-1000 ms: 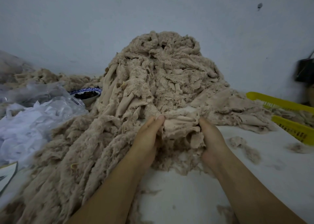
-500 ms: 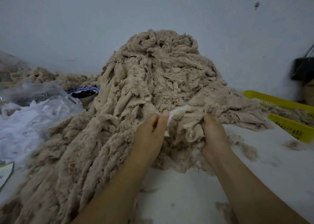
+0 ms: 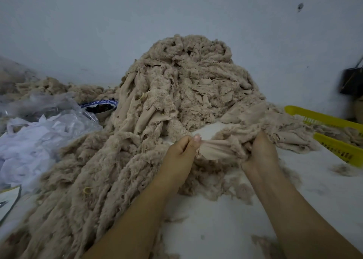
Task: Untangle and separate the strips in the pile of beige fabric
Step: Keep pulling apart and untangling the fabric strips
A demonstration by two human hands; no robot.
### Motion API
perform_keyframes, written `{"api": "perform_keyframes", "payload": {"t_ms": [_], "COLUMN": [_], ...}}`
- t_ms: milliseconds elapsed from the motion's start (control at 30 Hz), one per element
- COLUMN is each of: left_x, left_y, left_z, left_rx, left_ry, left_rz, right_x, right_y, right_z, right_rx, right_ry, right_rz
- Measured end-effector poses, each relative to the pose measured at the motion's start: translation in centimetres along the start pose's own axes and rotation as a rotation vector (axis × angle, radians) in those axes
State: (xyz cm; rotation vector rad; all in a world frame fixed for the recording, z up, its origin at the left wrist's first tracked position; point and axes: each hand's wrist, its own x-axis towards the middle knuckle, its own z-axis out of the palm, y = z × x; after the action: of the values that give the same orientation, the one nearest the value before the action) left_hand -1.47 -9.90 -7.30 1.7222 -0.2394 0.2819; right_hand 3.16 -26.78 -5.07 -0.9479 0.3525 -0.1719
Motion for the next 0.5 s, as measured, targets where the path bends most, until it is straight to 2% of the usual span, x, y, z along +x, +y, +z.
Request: {"api": "perform_keyframes", "payload": {"t_ms": [67,133,200,300,433,500], "left_x": [0.0,0.2,0.4,0.4,0.1,0.1], "left_y": [0.3,0.3,0.2,-0.1,0.0,0.2], "left_z": [0.0,-0.1,-0.4,-0.3,0.4,0.4], "left_rx": [-0.084,-0.137,-0.134,0.024,0.000,0.045], "left_ry": [0.013,0.066,0.128,0.095,0.024,0.036], "left_rz": [-0.040,-0.064,-0.070,-0.007,0.015,0.018], "right_x": [-0.4,-1.2,-2.2,-3.1,-3.2,-2.5], "right_y": [-0.1,0.6,1.7,3.3,3.8,3.3], "right_z": [0.0,0.4,1.0,1.6,1.6,1.5], "right_rx": [-0.023,-0.145,-0.394,-0.783,-0.846,-0.902], "right_ry": [-0.015,-0.093,-0.217,-0.325,-0.369,-0.317], "right_rz": [-0.021,-0.097,-0.186,-0.283,-0.363,-0.418]}}
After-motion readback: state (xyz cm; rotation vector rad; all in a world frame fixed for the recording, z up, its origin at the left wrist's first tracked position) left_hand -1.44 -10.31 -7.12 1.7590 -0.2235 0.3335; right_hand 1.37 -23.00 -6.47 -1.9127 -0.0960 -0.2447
